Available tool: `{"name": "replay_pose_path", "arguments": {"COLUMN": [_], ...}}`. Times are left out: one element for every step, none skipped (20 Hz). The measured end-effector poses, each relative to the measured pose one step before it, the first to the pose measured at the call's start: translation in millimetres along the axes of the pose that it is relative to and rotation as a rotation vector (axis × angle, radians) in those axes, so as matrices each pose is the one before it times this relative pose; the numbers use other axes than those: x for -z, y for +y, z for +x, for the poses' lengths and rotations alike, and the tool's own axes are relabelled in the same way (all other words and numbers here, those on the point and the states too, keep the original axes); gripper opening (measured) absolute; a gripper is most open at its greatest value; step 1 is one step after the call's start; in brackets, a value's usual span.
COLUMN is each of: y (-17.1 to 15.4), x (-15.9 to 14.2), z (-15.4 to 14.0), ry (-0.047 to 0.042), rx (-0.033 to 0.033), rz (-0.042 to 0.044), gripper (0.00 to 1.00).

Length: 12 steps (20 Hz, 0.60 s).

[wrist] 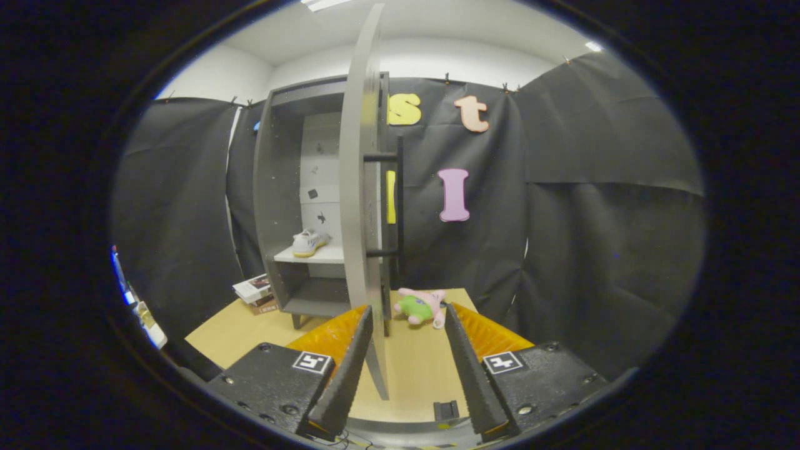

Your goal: Open the shoe cabinet door, grab the shoes and put them into the shoe cabinet, then close the shoe cabinet door.

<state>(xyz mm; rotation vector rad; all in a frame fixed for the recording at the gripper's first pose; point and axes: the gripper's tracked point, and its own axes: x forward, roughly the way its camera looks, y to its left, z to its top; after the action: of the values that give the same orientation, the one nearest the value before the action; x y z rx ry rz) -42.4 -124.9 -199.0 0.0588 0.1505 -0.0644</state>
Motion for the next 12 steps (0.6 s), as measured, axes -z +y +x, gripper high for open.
{"name": "replay_pose_path", "arguments": {"y": [6.55, 10.6, 12.15, 10.68, 13.92, 12.24, 15.09, 15.2, 14.59, 16.79, 10.5, 6.95], "x": [13.81, 14.13, 16.47, 16.62, 17.73, 15.17, 15.16, 10.56, 12.81, 13.75, 10.08, 12.62], "z": [-3.69, -2.08, -1.09, -0.5, 1.71, 4.24, 5.63, 9.63, 7.91, 12.66, 12.04, 13.67], "ry": [0.01213, 0.01098, 0.01714, 0.01917, 0.01955, 0.01641, 0.01238, 0.01207, 0.02064, 0.0171, 0.0142, 0.01566], "rx": [-0.00621, -0.01427, -0.01448, -0.01756, -0.02118, -0.01154, -0.02118, -0.0232, -0.02338, -0.02856, -0.01071, -0.01146], "rz": [0.00798, 0.01161, 0.0119, -0.00195, -0.02462, -0.02573, -0.02046, -0.00566, 0.00448, 0.0126, 0.0095, 0.00948], "gripper": [0.82, 0.89, 0.96, 0.99, 1.0, 1.0, 1.0, 1.0, 1.0, 1.0, 1.0, 1.0]}}
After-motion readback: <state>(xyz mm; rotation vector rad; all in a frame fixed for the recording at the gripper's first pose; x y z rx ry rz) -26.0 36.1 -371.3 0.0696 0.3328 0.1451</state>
